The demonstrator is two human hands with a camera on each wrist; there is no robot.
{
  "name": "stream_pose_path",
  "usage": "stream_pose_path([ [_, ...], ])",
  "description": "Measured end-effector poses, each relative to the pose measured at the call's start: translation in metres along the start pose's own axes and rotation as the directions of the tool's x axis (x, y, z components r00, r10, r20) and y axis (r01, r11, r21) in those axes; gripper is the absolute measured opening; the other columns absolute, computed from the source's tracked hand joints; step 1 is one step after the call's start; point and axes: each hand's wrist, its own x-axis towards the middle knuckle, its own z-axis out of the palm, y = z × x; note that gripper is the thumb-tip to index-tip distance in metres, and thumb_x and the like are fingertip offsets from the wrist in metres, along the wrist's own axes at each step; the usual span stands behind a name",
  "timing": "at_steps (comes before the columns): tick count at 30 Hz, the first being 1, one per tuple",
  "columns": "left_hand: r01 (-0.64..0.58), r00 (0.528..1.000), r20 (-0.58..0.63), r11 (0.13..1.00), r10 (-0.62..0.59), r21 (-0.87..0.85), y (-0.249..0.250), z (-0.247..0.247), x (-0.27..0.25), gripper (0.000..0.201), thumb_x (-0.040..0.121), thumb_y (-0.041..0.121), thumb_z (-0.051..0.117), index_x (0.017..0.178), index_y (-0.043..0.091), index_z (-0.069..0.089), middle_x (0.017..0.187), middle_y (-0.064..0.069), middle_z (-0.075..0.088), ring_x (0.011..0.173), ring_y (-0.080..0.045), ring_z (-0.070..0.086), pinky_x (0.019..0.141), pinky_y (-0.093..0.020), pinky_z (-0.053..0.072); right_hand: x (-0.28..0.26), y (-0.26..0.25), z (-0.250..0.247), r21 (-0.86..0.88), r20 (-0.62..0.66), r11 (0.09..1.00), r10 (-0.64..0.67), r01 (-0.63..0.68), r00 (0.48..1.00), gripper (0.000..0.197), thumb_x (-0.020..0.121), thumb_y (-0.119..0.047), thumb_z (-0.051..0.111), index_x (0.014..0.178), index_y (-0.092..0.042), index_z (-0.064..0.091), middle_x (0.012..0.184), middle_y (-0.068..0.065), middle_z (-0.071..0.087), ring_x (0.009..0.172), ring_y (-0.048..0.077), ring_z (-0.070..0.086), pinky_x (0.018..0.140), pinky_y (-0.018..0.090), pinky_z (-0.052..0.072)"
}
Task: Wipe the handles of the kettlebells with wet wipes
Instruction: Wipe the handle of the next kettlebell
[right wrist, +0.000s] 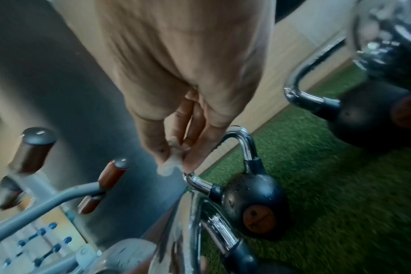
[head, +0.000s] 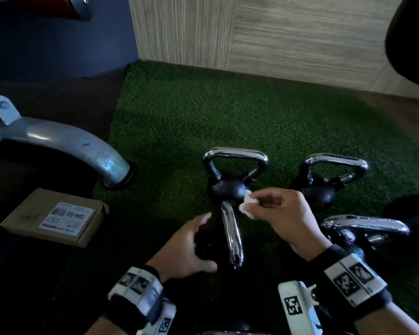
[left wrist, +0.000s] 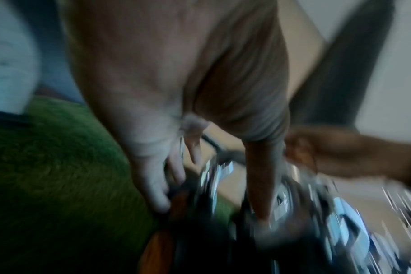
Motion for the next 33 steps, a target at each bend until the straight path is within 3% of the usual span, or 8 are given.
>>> stream_pose_path([
  [3, -0.052, 0.996, 0.085, 0.972, 0.033, 0.227, -0.025, 0.044, 0.012, 0.159, 0.05, 0.07, 0.09, 0.16, 0.032, -0.019, 0.167, 0.013, -0.023, 0.156, -0.016, -0.017, 0.129, -0.035, 0.002, 0.005, 0.025, -0.004, 0.146, -0.061, 0.979, 0.154, -0.143, 0.986, 0.026, 0.069, -0.005, 0.092, 0.092, -0.008, 0.079, 0.086, 0.015, 0.079, 0.088, 0.031, 0.078, 0.087, 0.045, 0.063],
  [5, 0.0, 1.0, 0.001, 0.954, -0.001, 0.298, -0.029, 0.068, 0.021, 0.165, 0.052, 0.073, 0.087, 0.154, 0.03, -0.036, 0.16, 0.019, -0.036, 0.152, -0.019, -0.029, 0.128, -0.045, -0.002, 0.004, 0.038, 0.0, 0.161, -0.058, 0.965, 0.219, -0.208, 0.974, 0.029, 0.069, -0.001, 0.091, 0.094, -0.007, 0.077, 0.091, 0.018, 0.078, 0.09, 0.032, 0.078, 0.082, 0.039, 0.064],
  [8, -0.029, 0.974, -0.2, 0.929, 0.11, 0.369, -0.013, 0.083, 0.028, 0.147, 0.065, 0.073, 0.078, 0.157, 0.022, -0.024, 0.17, -0.007, 0.001, 0.156, -0.029, 0.011, 0.127, -0.047, 0.022, 0.003, 0.054, 0.011, 0.134, -0.017, 0.949, 0.288, -0.284, 0.957, 0.029, 0.07, 0.001, 0.09, 0.091, -0.014, 0.076, 0.09, 0.013, 0.077, 0.082, 0.02, 0.077, 0.076, 0.033, 0.064],
  [11, -0.102, 0.928, -0.24, 0.816, 0.284, 0.569, -0.014, 0.086, 0.032, 0.113, 0.073, 0.057, 0.062, 0.155, 0.003, 0.006, 0.147, -0.03, 0.047, 0.127, -0.04, 0.058, 0.104, -0.046, 0.053, 0.009, 0.066, 0.022, 0.148, 0.024, 0.926, 0.347, -0.346, 0.938, 0.029, 0.073, 0.004, 0.087, 0.092, -0.014, 0.075, 0.089, 0.012, 0.077, 0.085, 0.022, 0.077, 0.083, 0.041, 0.064],
  [15, -0.219, 0.939, -0.151, 0.876, 0.309, 0.431, -0.033, 0.06, 0.038, 0.109, 0.072, 0.042, 0.071, 0.161, 0.006, 0.019, 0.16, -0.006, 0.032, 0.145, -0.022, 0.038, 0.123, -0.027, 0.028, 0.021, 0.076, 0.034, 0.089, 0.048, 0.937, 0.335, -0.338, 0.941, 0.032, 0.075, 0.0, 0.087, 0.104, -0.006, 0.078, 0.096, 0.014, 0.079, 0.091, 0.027, 0.077, 0.085, 0.041, 0.063],
  [22, -0.295, 0.942, -0.084, 0.92, 0.325, 0.26, -0.032, 0.045, 0.037, 0.105, 0.069, 0.026, 0.08, 0.152, 0.038, 0.016, 0.148, 0.031, 0.024, 0.138, 0.003, 0.029, 0.116, -0.008, 0.019, 0.026, 0.075, 0.041, -0.098, 0.077, 0.95, 0.304, -0.296, 0.949, 0.022, 0.076, -0.009, 0.089, 0.097, -0.009, 0.081, 0.086, 0.01, 0.08, 0.077, 0.019, 0.078, 0.072, 0.025, 0.063],
  [27, -0.219, 0.969, -0.054, 0.936, 0.243, 0.276, -0.041, 0.043, 0.041, 0.119, 0.074, 0.042, 0.084, 0.163, 0.017, 0.01, 0.164, 0.005, 0.024, 0.153, -0.006, 0.022, 0.125, -0.018, 0.015, 0.038, 0.073, 0.036, -0.135, -0.015, 0.978, 0.157, -0.158, 0.987, 0.018, 0.076, -0.015, 0.09, 0.091, -0.022, 0.083, 0.085, -0.001, 0.081, 0.083, 0.018, 0.078, 0.083, 0.038, 0.064],
  [33, -0.206, 0.97, -0.063, 0.931, 0.235, 0.3, -0.044, 0.043, 0.049, 0.13, 0.068, 0.056, 0.085, 0.163, 0.025, 0.002, 0.163, 0.017, 0.016, 0.152, 0.001, 0.018, 0.123, -0.017, 0.019, 0.035, 0.076, 0.038, -0.15, -0.005, 0.981, 0.125, -0.125, 0.992, 0.027, 0.074, -0.011, 0.09, 0.098, -0.02, 0.082, 0.091, -0.001, 0.081, 0.087, 0.015, 0.078, 0.088, 0.037, 0.063],
])
